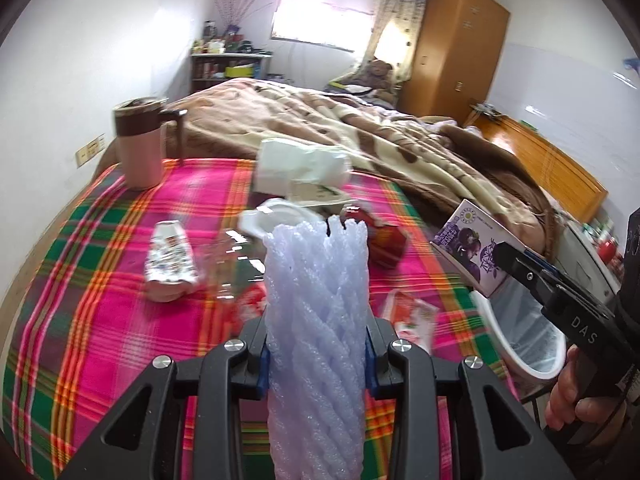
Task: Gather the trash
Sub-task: 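Grasp the purple milk carton with the right tool and lift it, then move both tools over the wastebasket and open them to drop the items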
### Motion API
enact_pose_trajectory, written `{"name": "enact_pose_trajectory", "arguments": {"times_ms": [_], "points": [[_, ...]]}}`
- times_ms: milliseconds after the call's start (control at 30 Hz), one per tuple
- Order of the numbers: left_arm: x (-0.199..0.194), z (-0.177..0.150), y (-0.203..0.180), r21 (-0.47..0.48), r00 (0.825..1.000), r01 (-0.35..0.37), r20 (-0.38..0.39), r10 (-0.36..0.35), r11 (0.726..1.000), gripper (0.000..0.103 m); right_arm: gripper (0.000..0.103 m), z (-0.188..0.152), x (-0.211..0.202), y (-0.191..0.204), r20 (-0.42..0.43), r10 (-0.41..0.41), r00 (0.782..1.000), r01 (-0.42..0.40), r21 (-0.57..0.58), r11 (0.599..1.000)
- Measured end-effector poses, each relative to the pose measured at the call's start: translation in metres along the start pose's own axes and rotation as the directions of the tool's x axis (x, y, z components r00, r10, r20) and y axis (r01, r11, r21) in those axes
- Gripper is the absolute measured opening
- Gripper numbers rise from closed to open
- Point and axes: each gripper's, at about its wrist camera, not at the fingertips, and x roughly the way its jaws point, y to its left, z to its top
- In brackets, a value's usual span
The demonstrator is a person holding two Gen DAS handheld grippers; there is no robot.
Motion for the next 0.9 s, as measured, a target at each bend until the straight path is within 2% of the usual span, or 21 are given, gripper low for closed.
{"name": "enact_pose_trajectory", "arguments": {"times_ms": [400,600,900], "points": [[0.009,0.004,-0.074,0.108,0.995,0.104,-0.008,-0.103,0.989,0.035,0.043,-0.004,-0.033,-0.047,0.053,-0.119,0.991,0.115,0.076,0.990],[0.016,0.004,-0.112,0.163,0.987,0.158,-0.027,-0.155,0.974,0.035,0.043,-0.007,-0.050,-0.070,0.074,-0.186,0.980,0.178,0.107,0.978],[0.033,0.005,-0.165,0.224,0.974,0.227,-0.063,-0.219,0.948,0.036,0.043,-0.014,-0.061,-0.102,0.058,-0.257,0.965,0.246,0.152,0.957]]}}
